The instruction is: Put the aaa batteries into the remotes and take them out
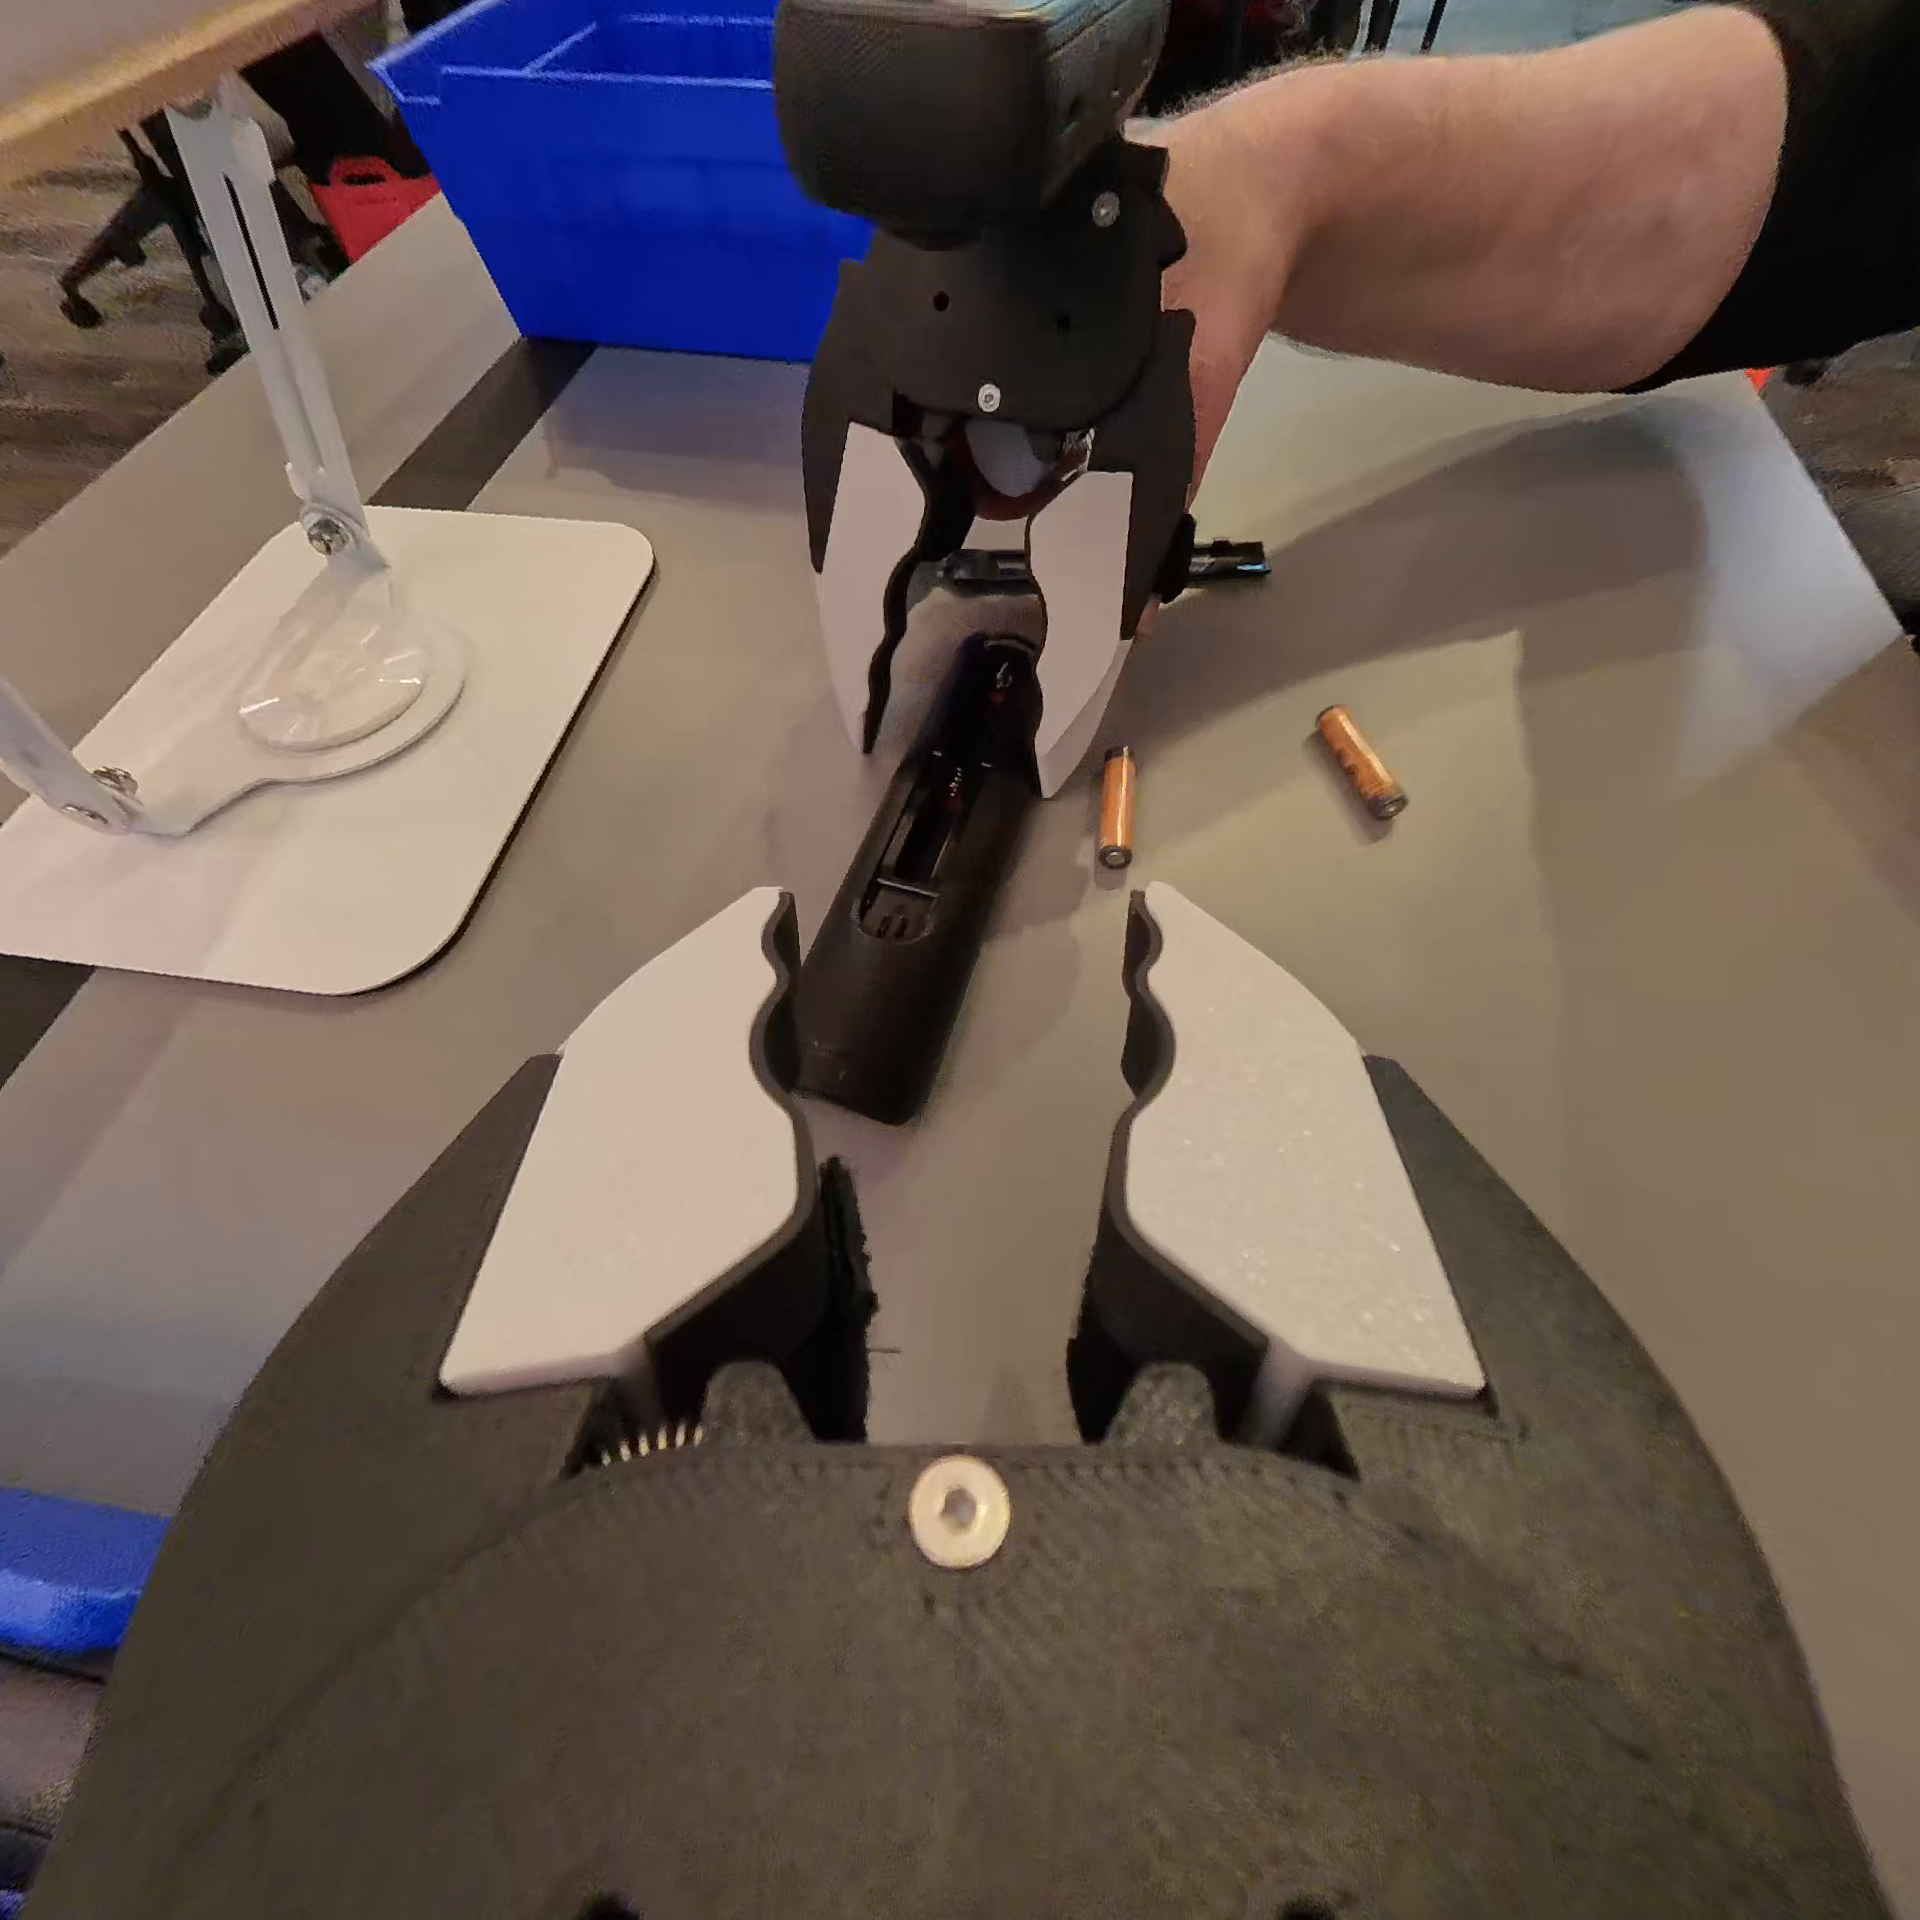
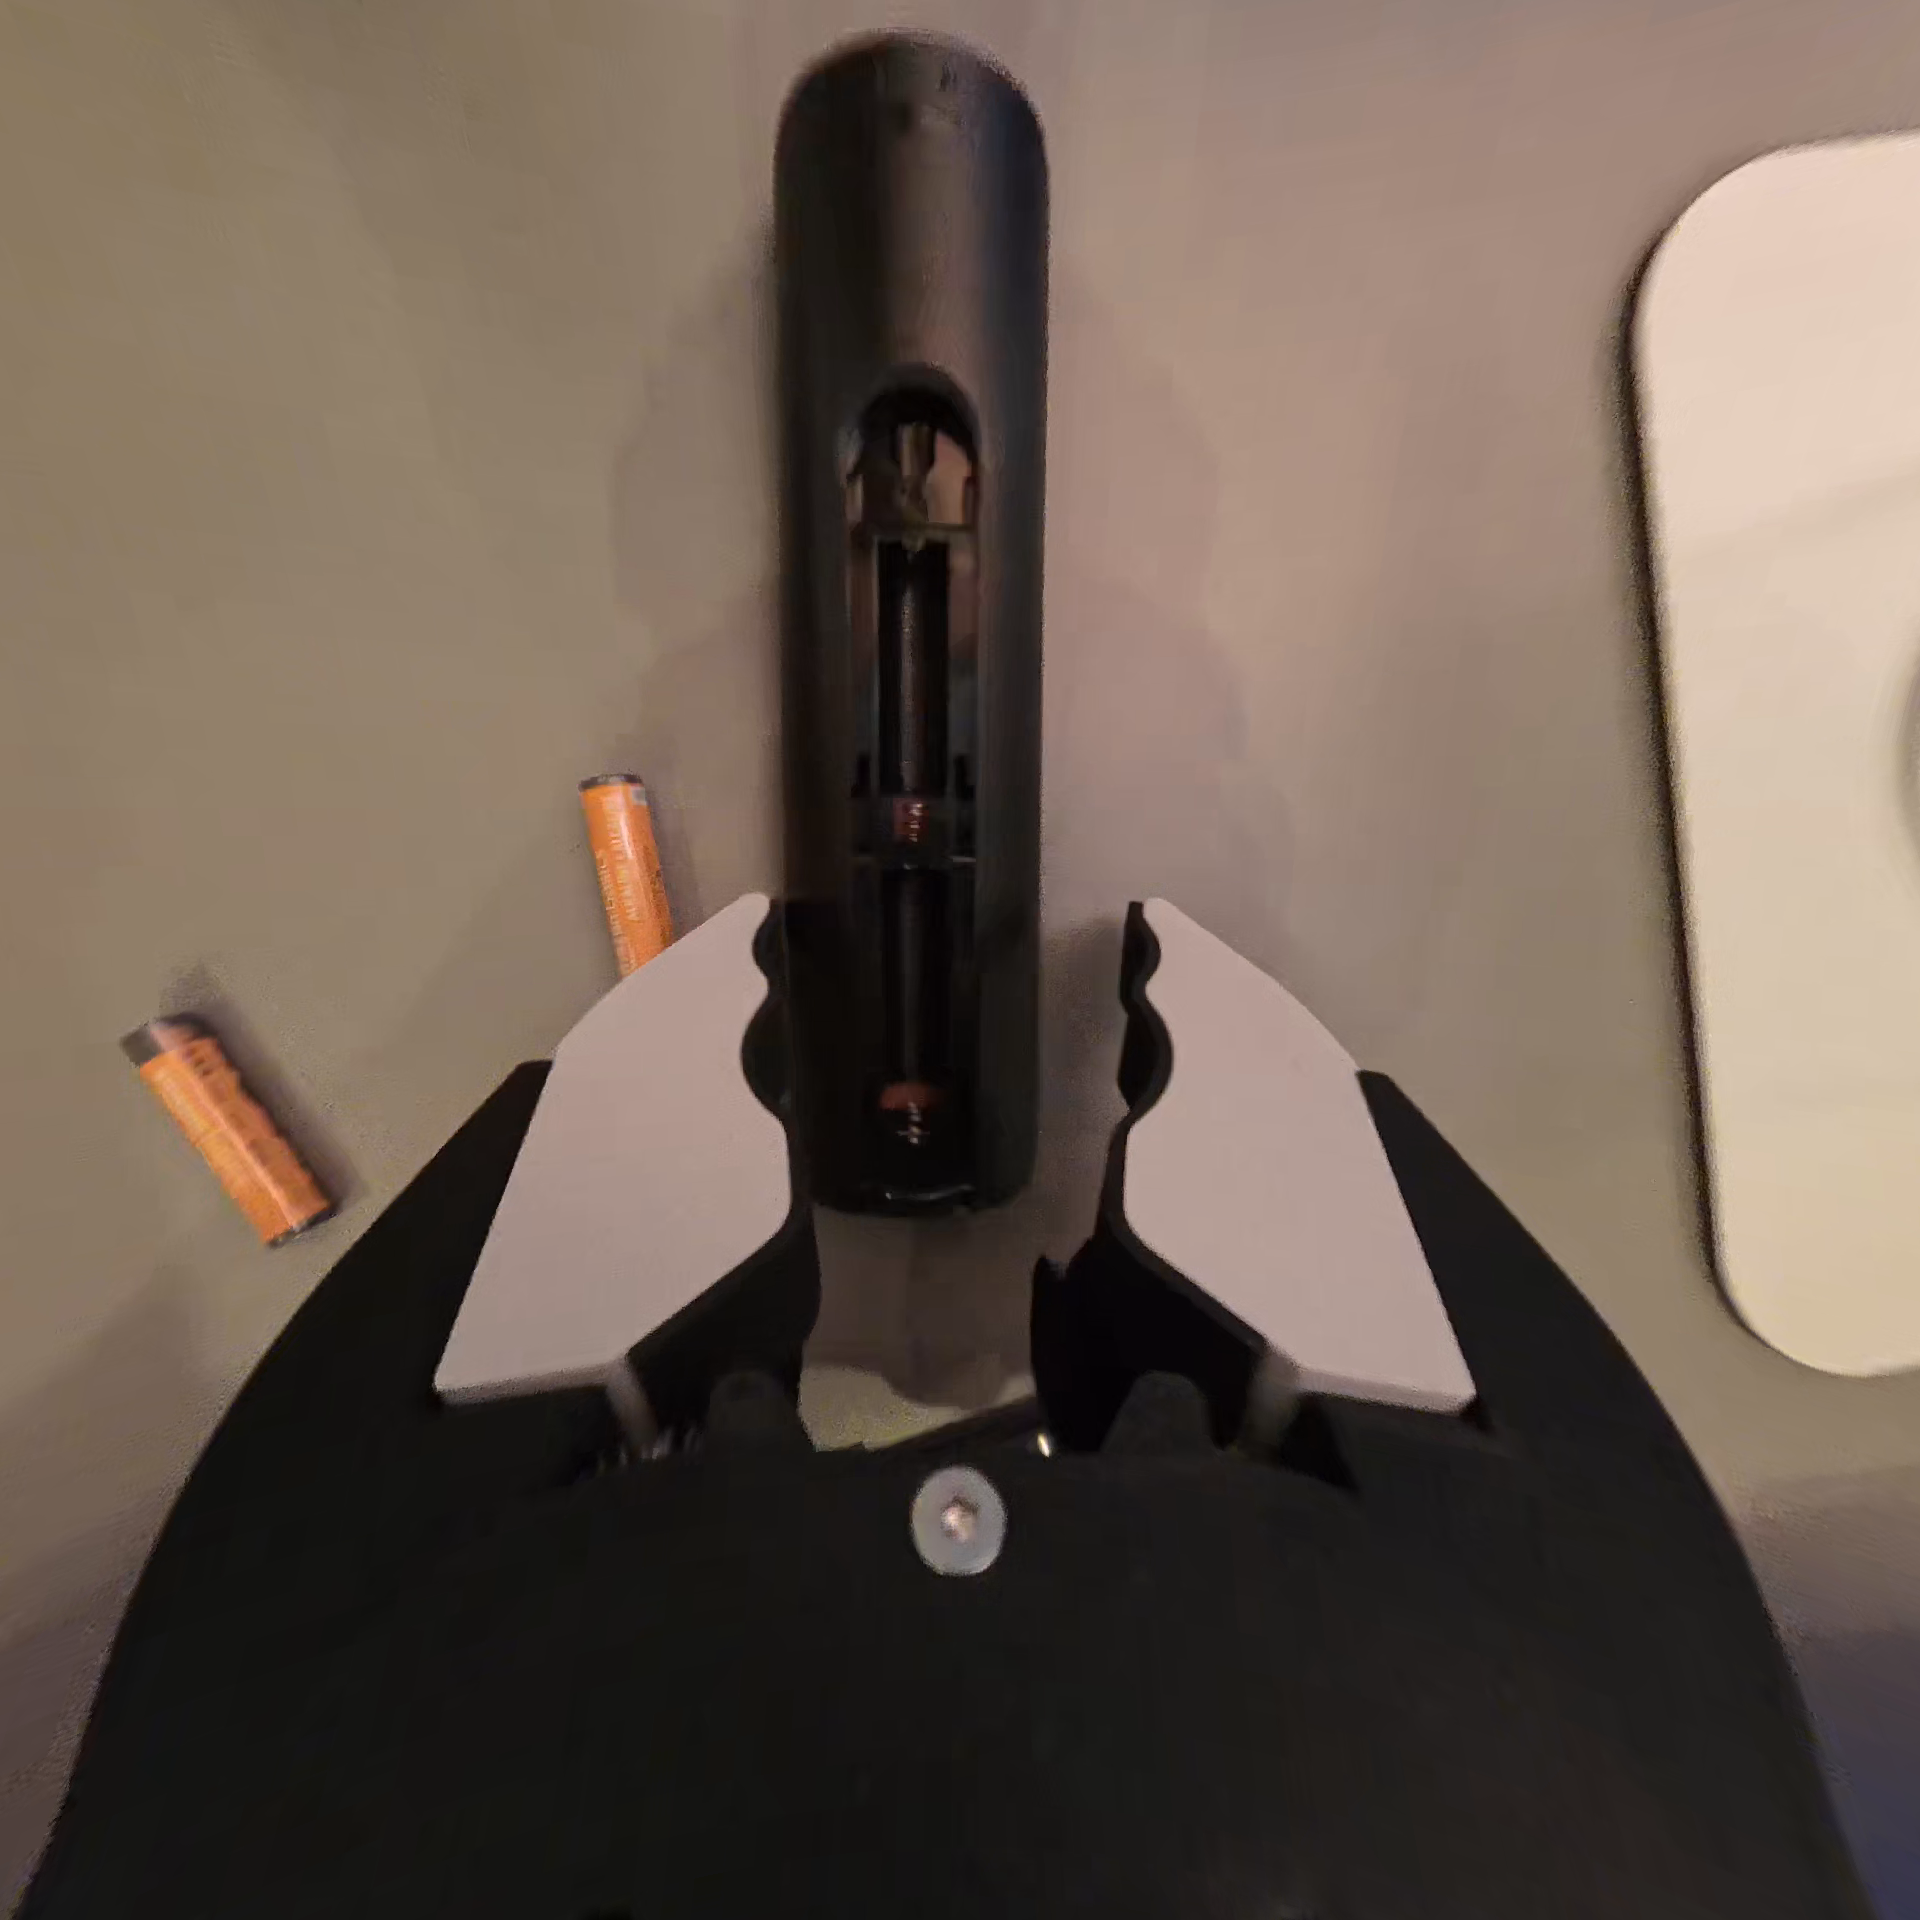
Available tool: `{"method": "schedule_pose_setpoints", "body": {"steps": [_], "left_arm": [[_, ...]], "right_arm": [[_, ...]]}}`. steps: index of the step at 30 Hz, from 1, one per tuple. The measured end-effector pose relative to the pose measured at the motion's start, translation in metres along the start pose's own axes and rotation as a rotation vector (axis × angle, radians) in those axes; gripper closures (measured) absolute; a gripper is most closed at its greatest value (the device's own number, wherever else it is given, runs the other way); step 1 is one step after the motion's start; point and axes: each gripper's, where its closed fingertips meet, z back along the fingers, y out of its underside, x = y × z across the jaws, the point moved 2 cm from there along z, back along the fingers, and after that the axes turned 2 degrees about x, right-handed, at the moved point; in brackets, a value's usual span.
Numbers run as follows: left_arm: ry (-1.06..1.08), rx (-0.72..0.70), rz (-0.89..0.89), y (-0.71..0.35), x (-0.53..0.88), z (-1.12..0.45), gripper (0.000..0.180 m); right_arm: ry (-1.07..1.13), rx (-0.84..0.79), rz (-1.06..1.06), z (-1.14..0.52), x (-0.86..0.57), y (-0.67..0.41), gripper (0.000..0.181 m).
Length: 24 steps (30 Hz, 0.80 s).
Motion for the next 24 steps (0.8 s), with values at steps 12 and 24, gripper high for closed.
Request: {"method": "schedule_pose_setpoints", "body": {"steps": [12, 24], "left_arm": [[-0.048, 0.326, -0.084, 0.027, 0.014, -0.032, 0.111], [0.046, 0.540, -0.150, 0.055, 0.006, -0.059, 0.121]], "right_arm": [[-0.088, -0.011, 0.041, -0.002, 0.013, -0.005, 0.134], [-0.140, -0.174, 0.068, 0.030, 0.018, -0.028, 0.135]]}}
